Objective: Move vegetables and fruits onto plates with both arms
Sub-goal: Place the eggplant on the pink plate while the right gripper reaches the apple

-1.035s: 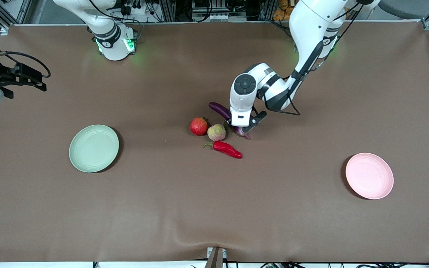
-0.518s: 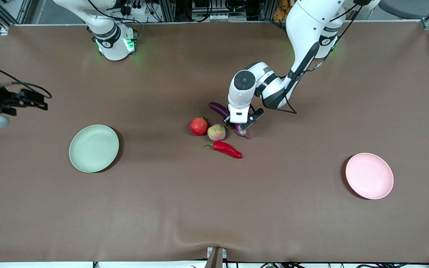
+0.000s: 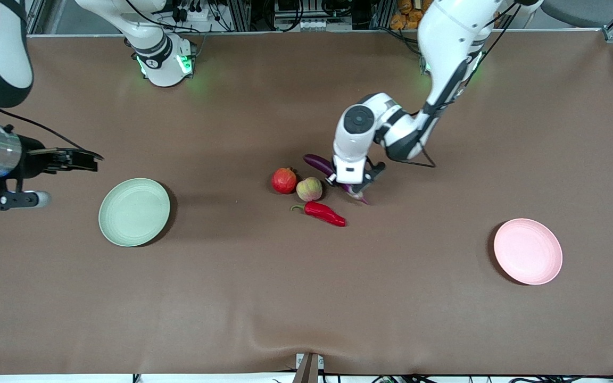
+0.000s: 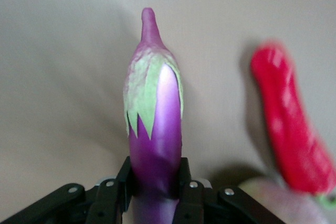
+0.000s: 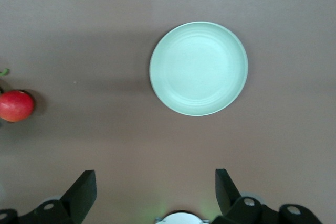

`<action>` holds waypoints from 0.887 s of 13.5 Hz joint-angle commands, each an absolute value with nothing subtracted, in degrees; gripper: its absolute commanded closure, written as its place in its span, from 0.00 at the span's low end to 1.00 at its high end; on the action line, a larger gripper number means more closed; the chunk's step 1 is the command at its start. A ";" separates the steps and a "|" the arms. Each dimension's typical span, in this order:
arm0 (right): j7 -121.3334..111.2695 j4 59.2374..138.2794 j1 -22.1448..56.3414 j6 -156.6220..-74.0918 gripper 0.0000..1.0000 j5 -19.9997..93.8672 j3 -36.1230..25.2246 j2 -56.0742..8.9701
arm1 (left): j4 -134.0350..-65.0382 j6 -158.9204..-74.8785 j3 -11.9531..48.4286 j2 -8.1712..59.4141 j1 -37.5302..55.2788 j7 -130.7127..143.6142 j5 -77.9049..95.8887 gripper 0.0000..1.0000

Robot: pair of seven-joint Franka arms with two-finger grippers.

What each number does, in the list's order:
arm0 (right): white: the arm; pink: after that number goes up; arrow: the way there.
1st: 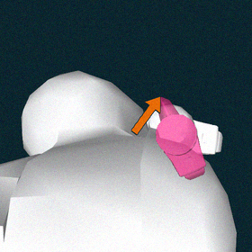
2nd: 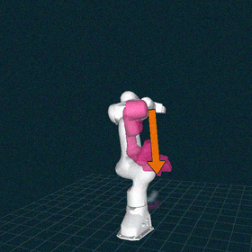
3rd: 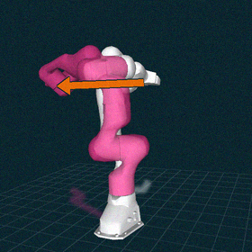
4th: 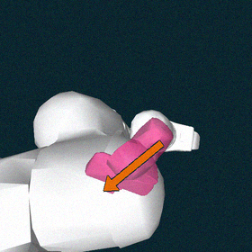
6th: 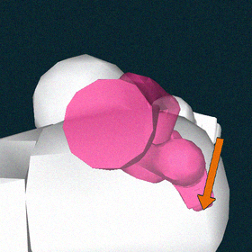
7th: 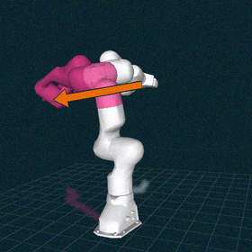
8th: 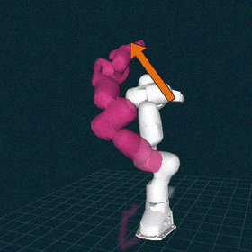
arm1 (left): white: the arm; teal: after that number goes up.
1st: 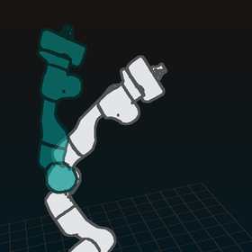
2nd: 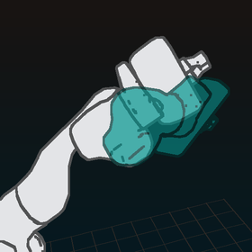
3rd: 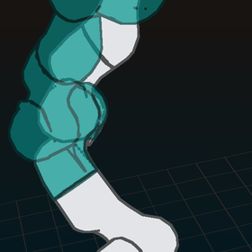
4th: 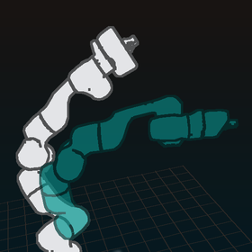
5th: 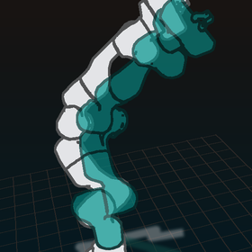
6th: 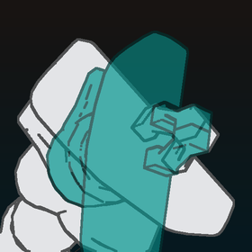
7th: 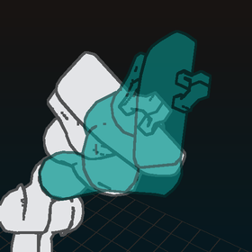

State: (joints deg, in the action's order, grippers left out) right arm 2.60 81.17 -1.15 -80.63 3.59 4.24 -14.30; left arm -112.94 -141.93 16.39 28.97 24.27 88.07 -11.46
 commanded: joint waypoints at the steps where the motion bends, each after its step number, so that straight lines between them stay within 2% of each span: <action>1: 8.67 80.95 0.87 -80.24 0.00 6.24 4.22 -14.77 | -114.26 -134.93 16.87 22.60 16.46 77.13 -12.57 1.00; 5: 22.81 81.04 5.52 -81.64 0.00 13.07 4.22 -15.81 | -114.08 -133.77 16.96 21.36 2.32 55.08 -12.57 1.00; 9: 37.68 82.53 15.00 -88.14 0.00 13.80 4.31 -17.66 | -113.56 -133.77 16.96 21.79 -12.01 30.64 -12.57 1.00; 12: 47.96 82.53 22.82 -95.69 0.00 14.50 4.31 -21.17 | -109.62 -133.77 16.88 24.42 -20.10 14.03 -12.57 1.00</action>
State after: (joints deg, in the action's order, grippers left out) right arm 42.49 82.50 18.92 -92.41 13.35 4.83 -19.38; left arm -112.54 -134.11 16.03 22.56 -16.38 21.78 -11.60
